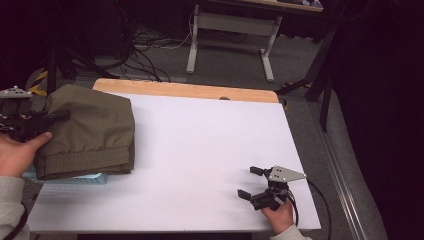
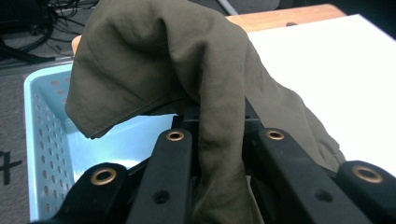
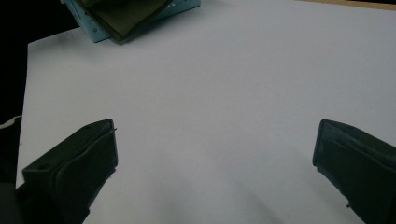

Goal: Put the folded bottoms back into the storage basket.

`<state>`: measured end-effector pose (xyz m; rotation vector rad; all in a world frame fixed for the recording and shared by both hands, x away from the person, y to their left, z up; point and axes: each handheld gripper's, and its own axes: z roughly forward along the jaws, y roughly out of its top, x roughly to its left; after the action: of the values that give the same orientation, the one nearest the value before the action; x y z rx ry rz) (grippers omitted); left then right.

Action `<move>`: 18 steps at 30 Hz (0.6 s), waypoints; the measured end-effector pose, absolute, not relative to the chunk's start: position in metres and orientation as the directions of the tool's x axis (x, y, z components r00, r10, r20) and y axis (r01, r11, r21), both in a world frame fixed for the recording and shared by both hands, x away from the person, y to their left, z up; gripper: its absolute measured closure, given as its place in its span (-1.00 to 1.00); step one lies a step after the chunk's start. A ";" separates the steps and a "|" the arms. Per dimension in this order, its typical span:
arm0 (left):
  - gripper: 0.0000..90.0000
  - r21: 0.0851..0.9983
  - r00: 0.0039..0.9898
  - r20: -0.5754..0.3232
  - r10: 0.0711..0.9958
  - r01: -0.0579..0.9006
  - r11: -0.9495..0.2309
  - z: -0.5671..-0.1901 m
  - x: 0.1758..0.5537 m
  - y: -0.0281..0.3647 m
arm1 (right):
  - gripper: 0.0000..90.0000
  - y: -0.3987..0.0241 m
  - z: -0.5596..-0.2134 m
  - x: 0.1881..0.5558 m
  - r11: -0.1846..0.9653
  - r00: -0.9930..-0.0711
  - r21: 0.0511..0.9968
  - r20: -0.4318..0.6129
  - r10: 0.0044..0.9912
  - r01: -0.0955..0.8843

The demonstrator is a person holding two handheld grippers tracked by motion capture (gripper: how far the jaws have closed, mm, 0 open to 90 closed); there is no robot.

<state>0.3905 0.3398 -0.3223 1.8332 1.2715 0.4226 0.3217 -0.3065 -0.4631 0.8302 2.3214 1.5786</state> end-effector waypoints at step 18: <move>0.80 0.733 0.383 -0.132 0.914 0.659 -0.170 -0.335 0.405 0.344 | -0.99 -0.307 -0.463 0.322 0.264 -0.819 0.906 0.136 0.558 0.331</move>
<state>0.4047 0.3441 -0.3346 1.9117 1.3549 0.4441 0.3217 -0.3068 -0.4631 0.8303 2.3217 1.5829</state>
